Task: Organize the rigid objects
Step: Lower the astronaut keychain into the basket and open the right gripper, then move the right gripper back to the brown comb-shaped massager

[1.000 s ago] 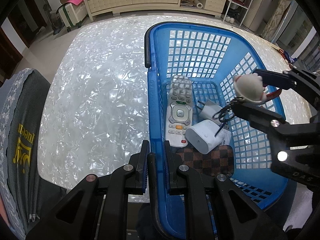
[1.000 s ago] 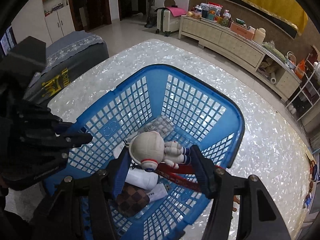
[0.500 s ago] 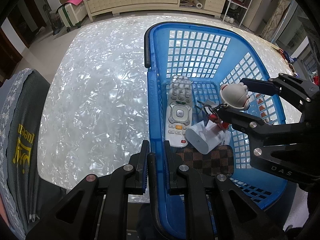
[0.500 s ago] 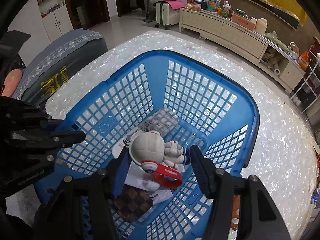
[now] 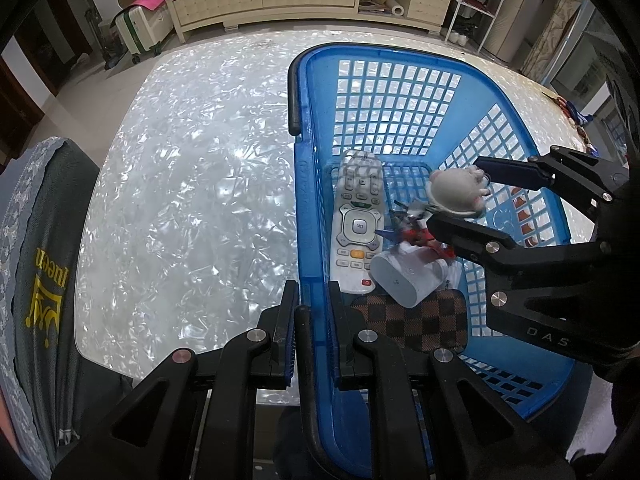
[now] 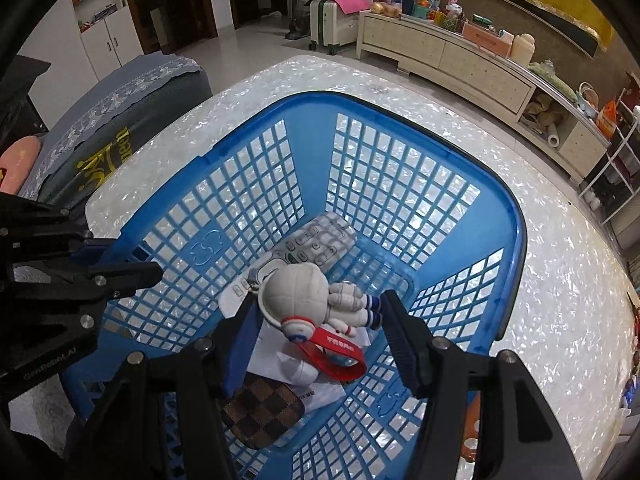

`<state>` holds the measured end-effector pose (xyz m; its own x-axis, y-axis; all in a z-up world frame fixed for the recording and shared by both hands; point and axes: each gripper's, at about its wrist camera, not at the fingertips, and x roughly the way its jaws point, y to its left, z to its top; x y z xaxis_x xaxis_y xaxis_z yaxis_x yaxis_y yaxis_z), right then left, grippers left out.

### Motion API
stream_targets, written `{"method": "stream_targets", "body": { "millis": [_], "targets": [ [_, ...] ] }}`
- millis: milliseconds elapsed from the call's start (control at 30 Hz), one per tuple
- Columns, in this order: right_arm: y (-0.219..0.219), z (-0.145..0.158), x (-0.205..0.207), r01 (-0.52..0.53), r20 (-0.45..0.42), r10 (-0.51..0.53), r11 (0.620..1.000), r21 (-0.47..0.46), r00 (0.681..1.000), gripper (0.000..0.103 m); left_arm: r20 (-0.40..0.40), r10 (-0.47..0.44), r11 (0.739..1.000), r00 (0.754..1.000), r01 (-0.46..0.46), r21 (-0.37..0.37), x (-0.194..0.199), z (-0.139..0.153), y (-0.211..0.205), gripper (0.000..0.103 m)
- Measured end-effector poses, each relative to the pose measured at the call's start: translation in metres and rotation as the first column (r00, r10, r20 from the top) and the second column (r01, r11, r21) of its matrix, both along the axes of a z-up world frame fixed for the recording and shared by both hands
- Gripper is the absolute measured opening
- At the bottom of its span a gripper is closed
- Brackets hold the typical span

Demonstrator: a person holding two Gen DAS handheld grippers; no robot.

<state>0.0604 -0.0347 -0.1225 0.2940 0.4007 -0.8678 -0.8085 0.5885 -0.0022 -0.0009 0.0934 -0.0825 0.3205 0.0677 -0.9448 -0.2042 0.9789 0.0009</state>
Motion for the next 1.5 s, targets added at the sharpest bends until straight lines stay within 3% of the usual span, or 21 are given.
{"method": "stream_targets", "body": {
  "millis": [33, 167, 200, 567, 900, 1367, 1500],
  "targets": [
    [0.0, 0.001, 0.001, 0.006, 0.001, -0.006, 1.0, 0.004, 1.0, 0.069, 0.0, 0.0, 1.0, 1.0, 0.0, 0.0, 0.0, 0.0, 0.0, 0.015],
    [-0.001, 0.007, -0.001, 0.004, 0.013, -0.005, 1.0, 0.023, 1.0, 0.102, -0.001, 0.001, 1.0, 1.0, -0.001, 0.0, 0.0, 0.0, 0.0, 0.015],
    [-0.001, 0.008, -0.002, 0.0, 0.021, 0.0, 1.0, 0.025, 1.0, 0.103, -0.001, 0.001, 1.0, 1.0, -0.001, 0.001, 0.0, 0.0, -0.001, 0.015],
    [-0.018, 0.028, -0.005, 0.005, 0.021, -0.006, 1.0, 0.028, 1.0, 0.103, -0.004, 0.002, 1.0, 1.0, -0.002, 0.002, 0.002, 0.001, -0.001, 0.015],
    [-0.054, 0.052, 0.0, 0.108, 0.057, -0.109, 0.994, 0.017, 0.992, 0.103, -0.005, 0.007, 1.0, 1.0, -0.007, 0.009, 0.001, 0.001, -0.001, 0.015],
    [-0.113, 0.042, 0.034, 0.31, -0.033, -0.309, 0.95, 0.023, 0.95, 0.103, -0.006, 0.009, 1.0, 1.0, -0.009, 0.015, 0.001, 0.002, -0.001, 0.015],
    [-0.123, 0.028, 0.047, 0.343, -0.096, -0.34, 0.939, 0.016, 0.936, 0.103, -0.007, 0.008, 1.0, 1.0, -0.008, 0.015, 0.001, 0.002, -0.001, 0.015]
  ]
}}
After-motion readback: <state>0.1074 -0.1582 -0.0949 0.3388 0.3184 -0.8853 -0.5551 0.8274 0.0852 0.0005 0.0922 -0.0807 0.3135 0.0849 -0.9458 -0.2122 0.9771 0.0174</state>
